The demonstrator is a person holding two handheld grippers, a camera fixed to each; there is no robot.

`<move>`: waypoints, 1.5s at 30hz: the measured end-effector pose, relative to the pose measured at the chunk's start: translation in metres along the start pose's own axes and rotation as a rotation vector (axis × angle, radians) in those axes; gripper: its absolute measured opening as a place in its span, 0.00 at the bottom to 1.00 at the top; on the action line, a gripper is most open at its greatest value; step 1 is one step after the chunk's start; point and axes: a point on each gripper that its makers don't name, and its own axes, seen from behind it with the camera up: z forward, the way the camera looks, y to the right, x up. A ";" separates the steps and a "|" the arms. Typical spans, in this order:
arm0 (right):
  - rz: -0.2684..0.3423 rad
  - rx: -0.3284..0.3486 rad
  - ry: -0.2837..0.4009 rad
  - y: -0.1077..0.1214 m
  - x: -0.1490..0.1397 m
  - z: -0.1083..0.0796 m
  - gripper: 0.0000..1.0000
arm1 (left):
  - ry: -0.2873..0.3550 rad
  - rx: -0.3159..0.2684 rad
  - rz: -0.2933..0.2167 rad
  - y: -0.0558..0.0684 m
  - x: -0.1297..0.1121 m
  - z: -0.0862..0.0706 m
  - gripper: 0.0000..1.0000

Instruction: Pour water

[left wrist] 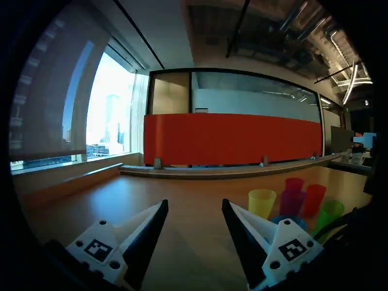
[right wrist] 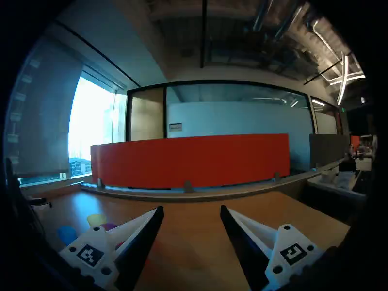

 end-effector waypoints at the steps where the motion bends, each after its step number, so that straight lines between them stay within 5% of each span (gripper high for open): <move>1: 0.000 -0.001 0.000 0.000 0.000 0.000 0.90 | 0.000 -0.001 0.000 0.000 0.000 0.000 0.81; 14: -0.019 0.005 0.011 0.002 0.004 -0.001 0.90 | -0.002 -0.012 0.005 0.004 0.000 -0.001 0.86; 26: -0.095 0.000 0.045 0.006 0.012 -0.010 0.93 | -0.001 -0.014 0.006 0.004 0.000 -0.001 0.87; 45: -0.027 0.004 0.106 0.010 0.005 -0.009 0.97 | -0.001 -0.014 0.006 0.004 0.000 -0.001 0.87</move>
